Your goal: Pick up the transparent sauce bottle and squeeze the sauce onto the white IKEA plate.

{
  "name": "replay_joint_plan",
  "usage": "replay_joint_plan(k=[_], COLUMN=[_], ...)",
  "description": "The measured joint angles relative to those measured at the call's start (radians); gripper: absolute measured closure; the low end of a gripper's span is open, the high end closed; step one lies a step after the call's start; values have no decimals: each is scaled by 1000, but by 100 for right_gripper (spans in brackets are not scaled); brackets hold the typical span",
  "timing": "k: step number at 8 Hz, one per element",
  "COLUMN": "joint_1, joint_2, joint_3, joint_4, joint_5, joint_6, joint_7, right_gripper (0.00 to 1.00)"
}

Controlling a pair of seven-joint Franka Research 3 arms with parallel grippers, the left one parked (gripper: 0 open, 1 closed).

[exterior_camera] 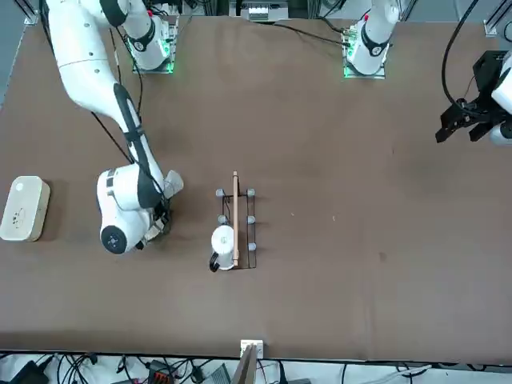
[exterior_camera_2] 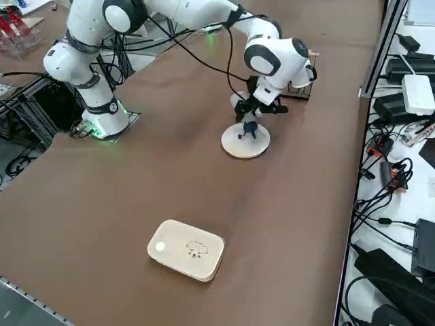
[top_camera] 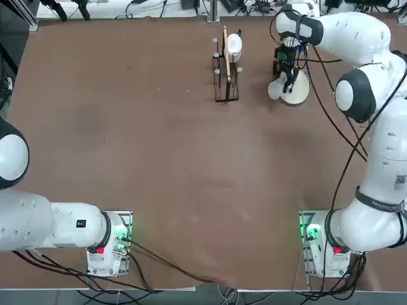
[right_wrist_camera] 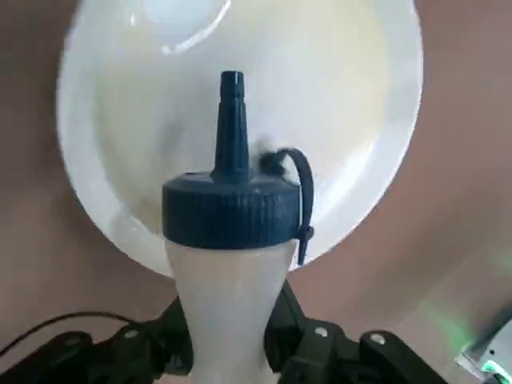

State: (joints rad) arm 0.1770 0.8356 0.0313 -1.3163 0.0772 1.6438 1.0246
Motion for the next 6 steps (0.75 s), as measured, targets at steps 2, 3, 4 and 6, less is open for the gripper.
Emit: replay_joint_plan(k=[2, 3, 4, 6], joint_1=[-9, -9, -9, -1], joint_2=[-2, -4, -6, -8], joint_3=[-2, -2, -2, -2], joint_4=[51, 80, 100, 115], joint_5=[0, 0, 0, -40], joint_6=[1, 1, 1, 2], joint_7=[125, 204, 287, 478], right_gripper=[63, 63, 63, 63])
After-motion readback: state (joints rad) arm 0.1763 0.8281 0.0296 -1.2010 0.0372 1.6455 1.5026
